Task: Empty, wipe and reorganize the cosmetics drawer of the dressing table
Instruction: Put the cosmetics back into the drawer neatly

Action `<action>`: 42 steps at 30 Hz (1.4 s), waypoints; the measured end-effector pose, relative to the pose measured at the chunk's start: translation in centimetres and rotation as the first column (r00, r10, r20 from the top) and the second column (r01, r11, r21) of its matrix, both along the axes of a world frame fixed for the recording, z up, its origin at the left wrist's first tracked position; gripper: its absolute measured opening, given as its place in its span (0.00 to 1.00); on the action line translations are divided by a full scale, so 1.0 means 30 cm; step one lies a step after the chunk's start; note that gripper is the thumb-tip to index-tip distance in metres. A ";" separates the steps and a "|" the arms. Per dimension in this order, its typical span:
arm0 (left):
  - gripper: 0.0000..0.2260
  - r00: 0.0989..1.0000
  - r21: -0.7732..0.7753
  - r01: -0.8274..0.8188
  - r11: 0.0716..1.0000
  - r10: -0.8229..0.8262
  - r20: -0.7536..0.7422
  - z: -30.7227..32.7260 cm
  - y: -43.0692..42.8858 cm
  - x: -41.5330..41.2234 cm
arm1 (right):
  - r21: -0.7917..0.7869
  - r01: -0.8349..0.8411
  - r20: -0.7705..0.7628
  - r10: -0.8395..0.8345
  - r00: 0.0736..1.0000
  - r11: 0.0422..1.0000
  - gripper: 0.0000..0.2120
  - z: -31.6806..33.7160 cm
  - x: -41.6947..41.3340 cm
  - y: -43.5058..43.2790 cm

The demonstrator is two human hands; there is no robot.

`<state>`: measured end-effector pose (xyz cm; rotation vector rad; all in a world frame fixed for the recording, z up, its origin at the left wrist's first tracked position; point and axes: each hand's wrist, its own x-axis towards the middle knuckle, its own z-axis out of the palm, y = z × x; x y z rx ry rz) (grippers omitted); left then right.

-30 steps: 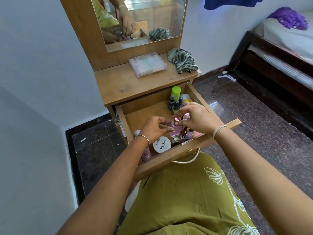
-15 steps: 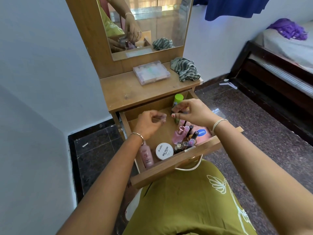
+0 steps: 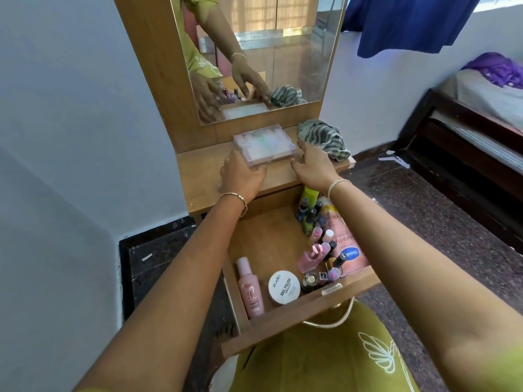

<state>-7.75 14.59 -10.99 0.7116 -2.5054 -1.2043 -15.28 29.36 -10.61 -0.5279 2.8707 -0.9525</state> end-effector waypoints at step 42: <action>0.19 0.960 0.856 0.048 0.515 0.211 -0.181 -0.025 0.089 0.478 | -0.685 0.424 0.371 -0.217 0.903 0.593 0.20 0.001 0.496 0.135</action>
